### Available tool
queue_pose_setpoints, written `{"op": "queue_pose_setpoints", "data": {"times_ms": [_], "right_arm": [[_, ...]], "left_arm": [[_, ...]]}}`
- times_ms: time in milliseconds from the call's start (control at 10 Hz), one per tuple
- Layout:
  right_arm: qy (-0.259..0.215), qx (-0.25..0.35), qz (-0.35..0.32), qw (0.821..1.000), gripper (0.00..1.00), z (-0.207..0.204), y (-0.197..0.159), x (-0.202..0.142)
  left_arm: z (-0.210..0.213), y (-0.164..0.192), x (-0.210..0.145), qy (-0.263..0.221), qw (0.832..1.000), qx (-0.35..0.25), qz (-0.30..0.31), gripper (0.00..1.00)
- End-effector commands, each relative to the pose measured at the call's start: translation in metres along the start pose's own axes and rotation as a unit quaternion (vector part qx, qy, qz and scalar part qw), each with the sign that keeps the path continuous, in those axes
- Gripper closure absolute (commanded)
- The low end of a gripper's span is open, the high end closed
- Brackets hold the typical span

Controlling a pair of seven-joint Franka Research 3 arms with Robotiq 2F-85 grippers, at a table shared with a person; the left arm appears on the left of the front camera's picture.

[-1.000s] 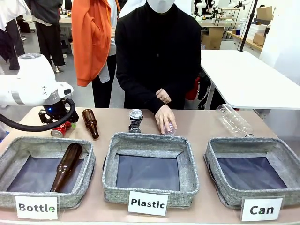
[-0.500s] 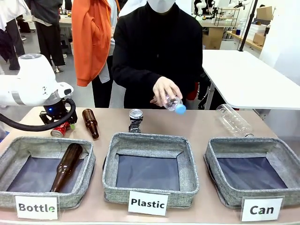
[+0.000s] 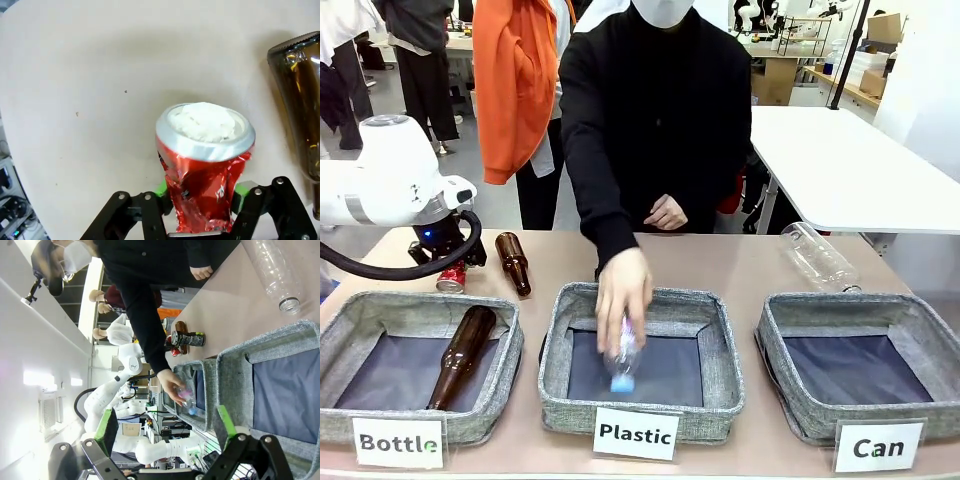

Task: Sort the can waste into the basket.
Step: Pick up the can waste from the table and place it in the right Fabric basket.

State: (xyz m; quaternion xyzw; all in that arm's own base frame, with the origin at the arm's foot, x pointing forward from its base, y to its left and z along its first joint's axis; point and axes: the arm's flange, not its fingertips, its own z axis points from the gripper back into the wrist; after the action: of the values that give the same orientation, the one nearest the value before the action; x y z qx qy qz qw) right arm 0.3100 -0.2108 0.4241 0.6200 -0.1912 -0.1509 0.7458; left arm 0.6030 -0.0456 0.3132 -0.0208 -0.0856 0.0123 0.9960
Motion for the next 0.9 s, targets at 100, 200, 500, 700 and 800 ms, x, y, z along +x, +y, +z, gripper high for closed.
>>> {"op": "queue_pose_setpoints", "data": {"times_ms": [100,200,500,700,800], "right_arm": [[0.004,0.003,0.004,1.0,0.0,0.002,0.002,0.001],[0.004,0.003,0.004,1.0,0.0,0.002,0.002,0.001],[0.004,0.003,0.004,1.0,0.0,0.002,0.002,0.001],[0.004,0.003,0.004,1.0,0.0,0.002,0.002,0.001],[0.004,0.003,0.004,1.0,0.0,0.002,0.002,0.001]], "left_arm": [[0.001,0.001,0.004,-0.003,1.0,0.011,0.012,1.0],[0.003,0.002,0.005,-0.004,1.0,0.011,0.013,1.0],[0.036,0.024,0.004,-0.041,0.999,-0.019,0.026,1.0],[0.109,0.054,-0.027,-0.084,0.991,-0.103,-0.016,1.0],[0.145,0.06,-0.059,-0.079,0.982,-0.151,-0.082,1.0]]}}
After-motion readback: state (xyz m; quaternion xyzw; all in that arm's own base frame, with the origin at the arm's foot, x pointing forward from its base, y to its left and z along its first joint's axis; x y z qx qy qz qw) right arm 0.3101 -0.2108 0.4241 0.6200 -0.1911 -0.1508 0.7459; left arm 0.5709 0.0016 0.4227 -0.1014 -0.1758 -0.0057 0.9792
